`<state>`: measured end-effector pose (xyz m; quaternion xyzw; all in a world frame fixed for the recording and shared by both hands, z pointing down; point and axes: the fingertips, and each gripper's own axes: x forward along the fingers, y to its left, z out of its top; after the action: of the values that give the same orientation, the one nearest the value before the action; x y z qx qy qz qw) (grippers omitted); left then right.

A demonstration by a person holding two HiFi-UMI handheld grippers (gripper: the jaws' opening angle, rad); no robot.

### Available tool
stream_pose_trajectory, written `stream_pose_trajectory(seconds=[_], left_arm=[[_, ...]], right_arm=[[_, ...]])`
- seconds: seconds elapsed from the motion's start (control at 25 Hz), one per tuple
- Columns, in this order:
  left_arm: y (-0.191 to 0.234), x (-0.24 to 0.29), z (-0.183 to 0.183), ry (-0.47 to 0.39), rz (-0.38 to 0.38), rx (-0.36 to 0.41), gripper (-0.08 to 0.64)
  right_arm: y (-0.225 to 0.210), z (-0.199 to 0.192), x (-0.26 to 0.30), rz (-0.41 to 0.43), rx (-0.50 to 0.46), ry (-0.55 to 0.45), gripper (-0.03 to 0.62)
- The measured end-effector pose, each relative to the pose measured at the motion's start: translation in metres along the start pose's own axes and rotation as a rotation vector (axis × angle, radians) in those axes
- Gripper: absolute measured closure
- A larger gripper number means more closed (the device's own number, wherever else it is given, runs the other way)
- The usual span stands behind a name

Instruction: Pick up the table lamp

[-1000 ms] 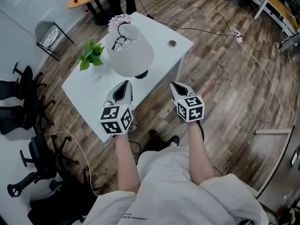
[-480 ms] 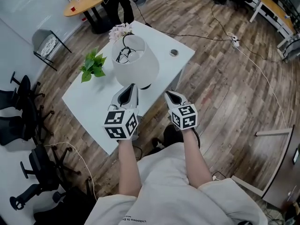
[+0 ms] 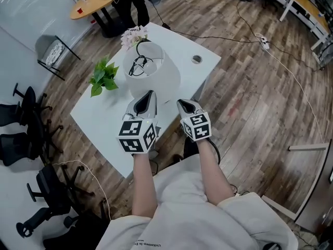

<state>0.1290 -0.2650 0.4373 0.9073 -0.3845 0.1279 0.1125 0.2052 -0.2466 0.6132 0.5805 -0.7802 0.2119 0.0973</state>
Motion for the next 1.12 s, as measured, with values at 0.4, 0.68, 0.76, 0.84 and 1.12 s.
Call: stream_pose_trajectory(seconds=[0.4, 0.68, 0.76, 0.84, 1.12], left_arm=[[0.027, 0.019, 0.020, -0.006, 0.028, 0.034, 0.560], [0.048, 0.021, 0.029, -0.012, 0.049, 0.059, 0.560], [0.054, 0.024, 0.032, -0.011, 0.053, 0.063, 0.560], [0.062, 0.025, 0.035, -0.018, 0.059, 0.052, 0.560], [0.068, 0.026, 0.036, -0.040, 0.045, 0.028, 0.560]], right_arm=[[-0.002, 0.005, 0.051, 0.052, -0.033, 0.008, 0.503], [0.013, 0.006, 0.094, 0.089, -0.080, 0.032, 0.459], [0.018, 0.008, 0.107, 0.099, -0.084, 0.046, 0.434], [0.021, 0.008, 0.119, 0.097, -0.083, 0.061, 0.413], [0.023, 0.006, 0.151, 0.092, -0.117, 0.076, 0.367]])
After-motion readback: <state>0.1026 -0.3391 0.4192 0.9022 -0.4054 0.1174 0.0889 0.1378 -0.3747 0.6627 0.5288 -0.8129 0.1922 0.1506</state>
